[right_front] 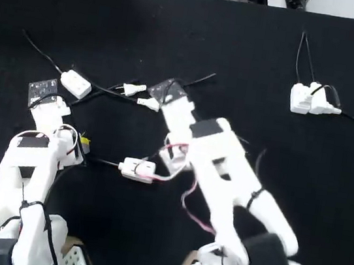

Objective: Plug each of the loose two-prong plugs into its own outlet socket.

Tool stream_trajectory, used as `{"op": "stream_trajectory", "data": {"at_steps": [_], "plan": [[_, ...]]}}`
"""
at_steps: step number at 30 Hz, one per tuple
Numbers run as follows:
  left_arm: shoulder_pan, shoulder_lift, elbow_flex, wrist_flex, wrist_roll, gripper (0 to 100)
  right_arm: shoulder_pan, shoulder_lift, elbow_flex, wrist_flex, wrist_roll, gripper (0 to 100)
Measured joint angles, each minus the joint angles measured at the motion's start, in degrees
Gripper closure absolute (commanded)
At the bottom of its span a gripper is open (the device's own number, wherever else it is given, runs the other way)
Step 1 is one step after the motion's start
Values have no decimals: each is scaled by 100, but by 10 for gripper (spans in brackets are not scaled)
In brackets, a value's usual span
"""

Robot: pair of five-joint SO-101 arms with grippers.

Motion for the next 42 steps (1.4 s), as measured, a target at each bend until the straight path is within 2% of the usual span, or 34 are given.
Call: {"op": "stream_trajectory", "data": {"at_steps": [6,9,15,22,27,36,42], "plan": [[0,0,0,0,0,766,211,905,-958,325,167,913],[0,0,0,0,0,766,237,1310,-1327,677,422,991],[0,0,0,0,0,766,281,1398,-1503,1081,897,988],[0,0,0,0,0,766,281,1204,-1503,1275,967,988],[0,0,0,0,0,766,132,949,-1670,1301,756,988],[0,0,-9,0,0,766,-466,527,-2224,1231,-105,988],[44,-97,-598,299,0,766,-536,-1099,-1116,475,-167,988]]}}
